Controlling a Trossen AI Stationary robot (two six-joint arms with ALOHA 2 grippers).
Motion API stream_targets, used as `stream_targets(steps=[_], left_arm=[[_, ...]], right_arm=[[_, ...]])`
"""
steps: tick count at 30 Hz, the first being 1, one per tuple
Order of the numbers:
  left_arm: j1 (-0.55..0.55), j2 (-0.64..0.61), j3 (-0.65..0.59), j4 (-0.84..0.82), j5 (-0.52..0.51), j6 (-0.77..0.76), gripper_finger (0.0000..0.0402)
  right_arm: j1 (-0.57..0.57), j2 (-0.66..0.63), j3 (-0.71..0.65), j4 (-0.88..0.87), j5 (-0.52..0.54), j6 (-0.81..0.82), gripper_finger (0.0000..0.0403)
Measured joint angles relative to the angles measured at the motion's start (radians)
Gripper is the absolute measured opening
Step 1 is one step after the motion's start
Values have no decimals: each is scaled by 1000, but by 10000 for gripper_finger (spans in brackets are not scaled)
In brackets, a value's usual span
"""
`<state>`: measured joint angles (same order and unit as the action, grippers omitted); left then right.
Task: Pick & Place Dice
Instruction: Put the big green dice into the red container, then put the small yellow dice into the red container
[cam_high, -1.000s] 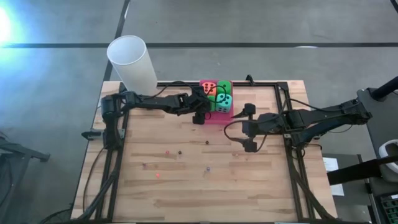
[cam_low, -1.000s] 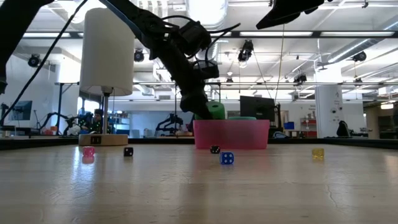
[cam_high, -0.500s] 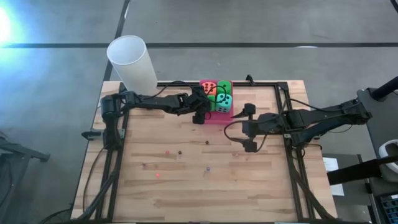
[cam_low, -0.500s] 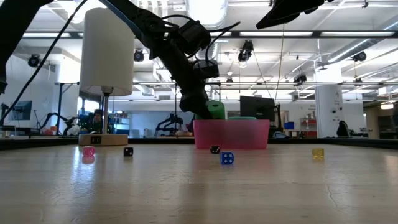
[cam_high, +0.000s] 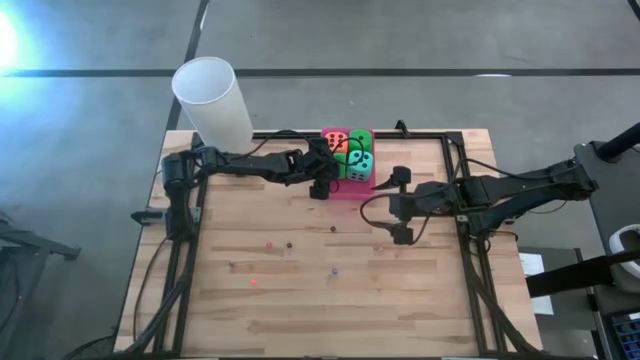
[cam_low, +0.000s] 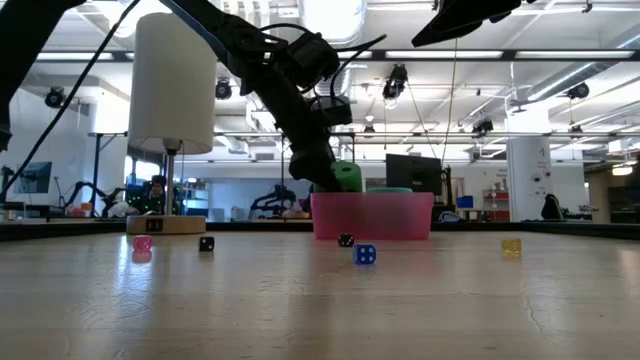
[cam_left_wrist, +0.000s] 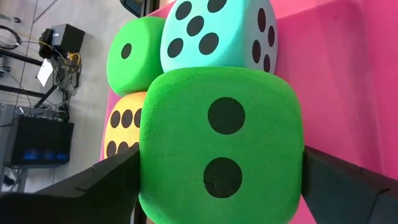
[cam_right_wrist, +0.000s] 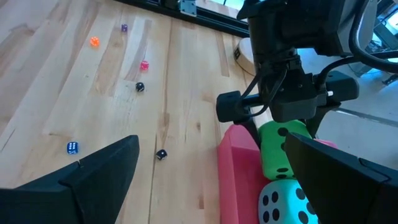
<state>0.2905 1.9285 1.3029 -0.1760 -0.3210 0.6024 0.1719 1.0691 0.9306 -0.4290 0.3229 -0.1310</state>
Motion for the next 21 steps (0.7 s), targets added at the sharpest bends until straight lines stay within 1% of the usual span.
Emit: stream_targets(steps=[8,21], left_arm=[[0,-1,0,0,0,0,398],[0,-2,0,0,0,-1,399]], right_arm=[[0,0,0,0,0,0,400],[0,0,0,1,0,0,400]])
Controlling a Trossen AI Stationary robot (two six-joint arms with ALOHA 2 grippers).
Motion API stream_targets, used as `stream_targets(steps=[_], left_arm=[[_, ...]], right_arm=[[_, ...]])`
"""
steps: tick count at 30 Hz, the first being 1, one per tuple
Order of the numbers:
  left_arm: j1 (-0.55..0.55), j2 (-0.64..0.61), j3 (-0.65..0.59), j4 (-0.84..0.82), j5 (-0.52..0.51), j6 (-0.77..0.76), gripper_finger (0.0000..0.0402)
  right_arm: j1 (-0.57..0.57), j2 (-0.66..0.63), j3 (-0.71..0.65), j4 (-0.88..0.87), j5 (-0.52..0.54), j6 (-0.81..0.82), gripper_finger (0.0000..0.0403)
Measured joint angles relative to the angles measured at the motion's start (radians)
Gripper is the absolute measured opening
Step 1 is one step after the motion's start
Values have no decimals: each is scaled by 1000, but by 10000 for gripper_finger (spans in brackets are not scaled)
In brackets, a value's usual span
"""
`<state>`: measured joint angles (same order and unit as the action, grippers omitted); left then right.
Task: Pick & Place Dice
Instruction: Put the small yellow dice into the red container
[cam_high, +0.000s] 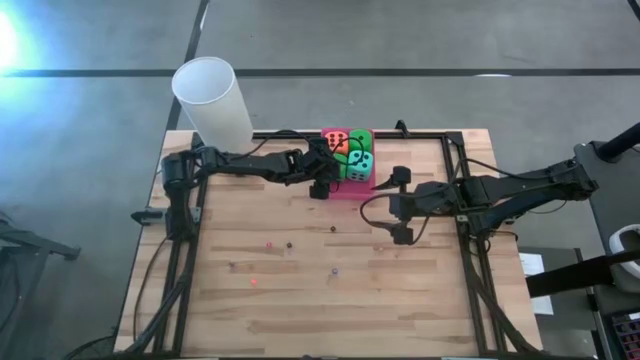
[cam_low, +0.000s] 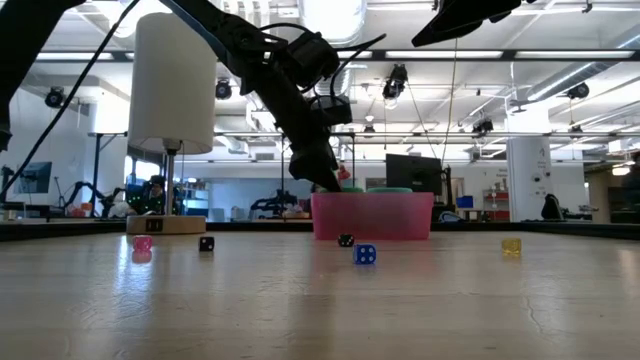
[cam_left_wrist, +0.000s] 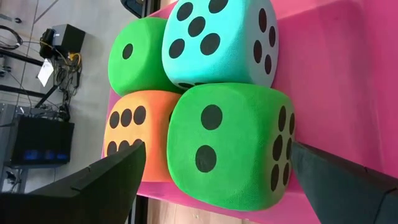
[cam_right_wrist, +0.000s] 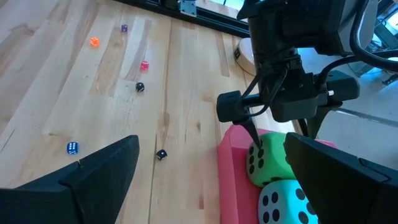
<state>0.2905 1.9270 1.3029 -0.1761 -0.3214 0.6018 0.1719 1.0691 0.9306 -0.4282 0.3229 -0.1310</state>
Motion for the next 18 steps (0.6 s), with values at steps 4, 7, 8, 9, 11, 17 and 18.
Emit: stream_targets(steps=[4,7,8,9,11,17,18], left_arm=[[0,0,0,0,0,0,398],[0,0,0,0,0,0,396],[0,0,0,0,0,0,395],[0,0,0,0,0,1,395],[0,0,0,0,0,1,395],[0,-19,0,0,-4,0,399],[0,-25,0,-1,-3,0,399]], right_arm=[[0,0,0,0,0,0,400],[0,0,0,0,0,0,400],[0,0,0,0,0,0,400],[0,0,0,0,0,0,400],[0,0,0,0,0,0,400],[0,0,0,0,0,5,400],[0,0,0,0,0,5,400]])
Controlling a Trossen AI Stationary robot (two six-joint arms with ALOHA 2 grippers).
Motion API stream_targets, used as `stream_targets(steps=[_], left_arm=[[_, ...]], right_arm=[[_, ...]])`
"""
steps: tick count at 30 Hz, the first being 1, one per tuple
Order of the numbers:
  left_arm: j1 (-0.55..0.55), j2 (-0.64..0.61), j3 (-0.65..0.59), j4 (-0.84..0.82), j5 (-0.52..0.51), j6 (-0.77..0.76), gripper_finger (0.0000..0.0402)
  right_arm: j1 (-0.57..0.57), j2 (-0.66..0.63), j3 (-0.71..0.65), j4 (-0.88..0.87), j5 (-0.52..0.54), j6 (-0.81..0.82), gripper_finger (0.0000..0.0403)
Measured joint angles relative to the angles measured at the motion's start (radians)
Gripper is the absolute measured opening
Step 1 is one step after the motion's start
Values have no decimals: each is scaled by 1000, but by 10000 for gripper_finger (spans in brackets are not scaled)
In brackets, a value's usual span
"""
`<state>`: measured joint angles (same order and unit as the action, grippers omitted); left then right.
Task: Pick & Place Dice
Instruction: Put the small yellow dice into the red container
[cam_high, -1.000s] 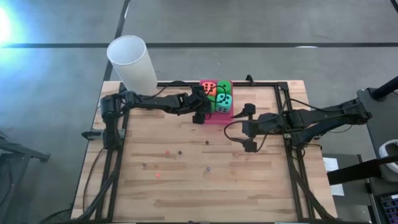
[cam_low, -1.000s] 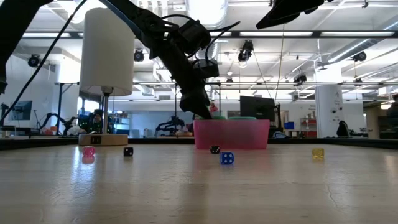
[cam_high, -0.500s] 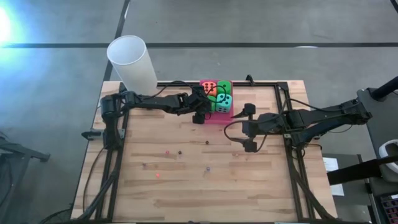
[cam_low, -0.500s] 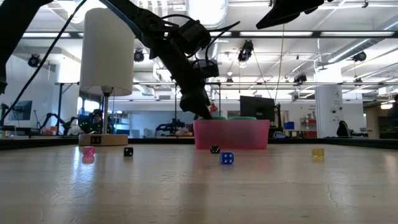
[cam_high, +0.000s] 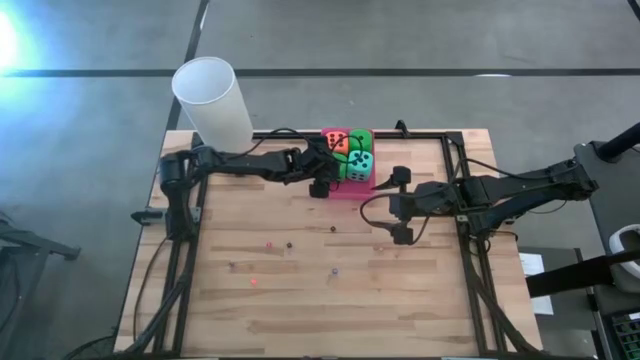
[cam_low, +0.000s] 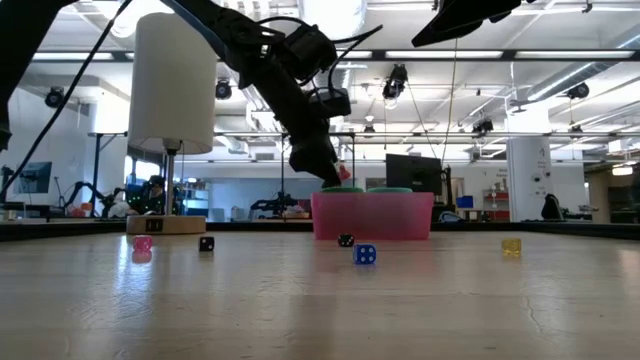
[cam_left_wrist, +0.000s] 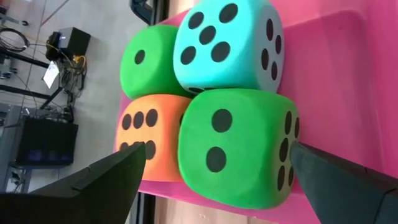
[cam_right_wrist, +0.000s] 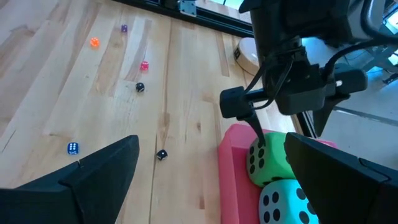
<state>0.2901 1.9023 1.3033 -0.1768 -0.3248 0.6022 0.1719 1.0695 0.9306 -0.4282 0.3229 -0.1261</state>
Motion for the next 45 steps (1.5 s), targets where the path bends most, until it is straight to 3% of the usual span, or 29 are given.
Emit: stream_targets(steps=[21,38,45], left_arm=[[-24,-91,0,-39,0,-3,397],[-239,-188,0,-210,4,-68,393],[-316,-200,0,-267,20,-109,372]], right_arm=[[0,0,0,-3,0,-5,400],[0,0,0,-6,0,-5,400],[0,0,0,-6,0,-5,400]])
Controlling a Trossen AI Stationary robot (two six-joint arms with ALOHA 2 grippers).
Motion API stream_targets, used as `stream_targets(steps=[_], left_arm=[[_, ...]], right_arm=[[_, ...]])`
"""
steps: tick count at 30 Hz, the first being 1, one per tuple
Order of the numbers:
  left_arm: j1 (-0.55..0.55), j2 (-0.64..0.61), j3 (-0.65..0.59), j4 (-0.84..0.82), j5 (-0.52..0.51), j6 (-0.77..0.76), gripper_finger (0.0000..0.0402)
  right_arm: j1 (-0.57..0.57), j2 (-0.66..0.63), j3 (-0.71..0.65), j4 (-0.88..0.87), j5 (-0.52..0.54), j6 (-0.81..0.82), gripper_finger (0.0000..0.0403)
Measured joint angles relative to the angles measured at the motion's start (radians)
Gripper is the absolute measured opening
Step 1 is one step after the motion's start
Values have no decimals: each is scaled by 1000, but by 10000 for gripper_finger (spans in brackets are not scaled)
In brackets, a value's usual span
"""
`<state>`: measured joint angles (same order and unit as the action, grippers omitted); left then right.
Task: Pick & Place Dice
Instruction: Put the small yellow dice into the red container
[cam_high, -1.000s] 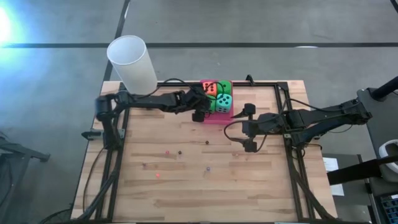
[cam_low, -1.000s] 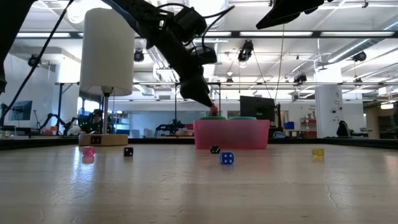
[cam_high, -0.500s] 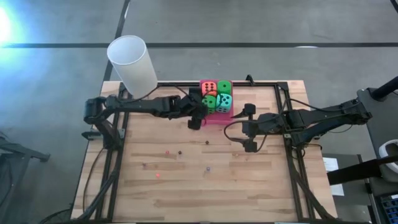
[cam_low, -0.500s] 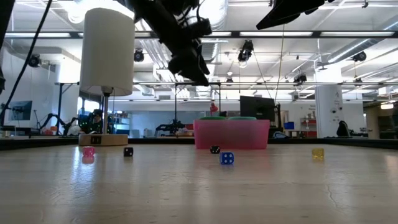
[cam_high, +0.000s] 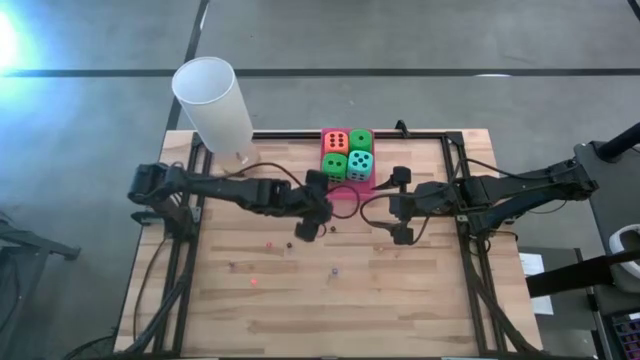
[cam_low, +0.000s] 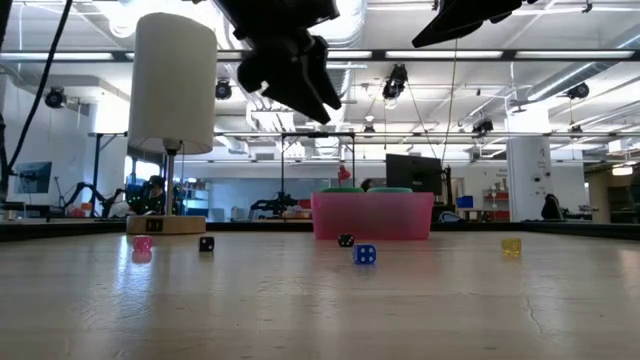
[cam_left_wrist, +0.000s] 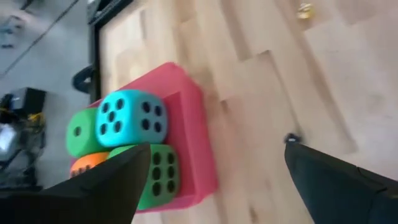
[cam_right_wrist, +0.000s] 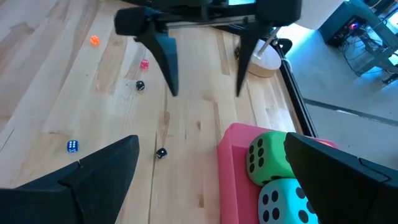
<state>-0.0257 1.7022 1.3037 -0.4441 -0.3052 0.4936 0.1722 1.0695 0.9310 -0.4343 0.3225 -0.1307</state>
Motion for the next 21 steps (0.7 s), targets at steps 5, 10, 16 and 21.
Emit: stream_targets(steps=[5,10,16,21], left_arm=[[-3,-5,0,-10,88,-27,327],[-7,-7,0,-43,96,-81,272],[-26,-53,0,-90,93,-156,215],[-60,-110,0,-139,88,-221,185]], right_arm=[[0,0,0,3,0,0,400],[0,0,0,2,-6,6,400],[0,0,0,3,-8,18,400],[0,0,0,5,-8,25,400]])
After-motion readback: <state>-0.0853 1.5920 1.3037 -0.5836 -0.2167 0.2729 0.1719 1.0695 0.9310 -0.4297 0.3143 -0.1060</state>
